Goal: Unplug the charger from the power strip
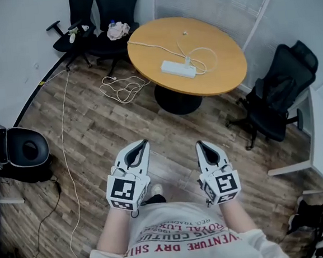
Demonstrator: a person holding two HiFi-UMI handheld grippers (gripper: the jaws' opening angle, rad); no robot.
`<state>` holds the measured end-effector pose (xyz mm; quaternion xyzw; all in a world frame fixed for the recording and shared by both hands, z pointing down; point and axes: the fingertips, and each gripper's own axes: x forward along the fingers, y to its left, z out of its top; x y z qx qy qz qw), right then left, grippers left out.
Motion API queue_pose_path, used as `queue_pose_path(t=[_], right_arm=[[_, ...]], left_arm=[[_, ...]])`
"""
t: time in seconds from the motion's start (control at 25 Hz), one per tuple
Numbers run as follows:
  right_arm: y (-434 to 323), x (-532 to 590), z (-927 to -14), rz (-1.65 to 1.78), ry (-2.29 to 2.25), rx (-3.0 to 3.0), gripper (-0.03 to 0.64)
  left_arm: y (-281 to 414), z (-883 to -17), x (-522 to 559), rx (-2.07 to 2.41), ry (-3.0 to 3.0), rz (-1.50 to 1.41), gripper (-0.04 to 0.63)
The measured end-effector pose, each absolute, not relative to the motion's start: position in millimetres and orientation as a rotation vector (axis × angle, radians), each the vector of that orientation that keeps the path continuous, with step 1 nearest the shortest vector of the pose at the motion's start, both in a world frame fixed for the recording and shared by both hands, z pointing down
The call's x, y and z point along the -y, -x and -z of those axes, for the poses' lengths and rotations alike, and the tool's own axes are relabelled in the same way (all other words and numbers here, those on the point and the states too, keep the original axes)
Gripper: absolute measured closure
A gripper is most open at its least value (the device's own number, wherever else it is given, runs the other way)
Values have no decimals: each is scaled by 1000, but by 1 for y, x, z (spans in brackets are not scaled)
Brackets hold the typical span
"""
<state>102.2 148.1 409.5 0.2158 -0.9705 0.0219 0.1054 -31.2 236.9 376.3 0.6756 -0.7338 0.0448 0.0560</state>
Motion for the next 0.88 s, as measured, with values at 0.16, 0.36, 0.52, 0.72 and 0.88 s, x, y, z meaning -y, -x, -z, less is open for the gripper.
queue_pose_path(t=[0.16, 0.36, 0.52, 0.72, 0.88], right_arm=[[-57, -146, -409, -27, -631, 2830, 588], [-20, -140, -416, 85, -566, 2805, 588], [-2, -119, -427, 60, -556, 2798, 588], [19, -75, -437, 28, -543, 2817, 588], [40, -17, -441, -10, -549, 2835, 588]], left_arm=[[68, -378, -228, 2188, -2070, -148, 563], [93, -394, -211, 2149, -2054, -129, 563], [107, -409, -190, 2128, -2036, -145, 562], [125, -415, -150, 2140, -2034, -172, 563], [147, -416, -99, 2165, -2024, -189, 562]])
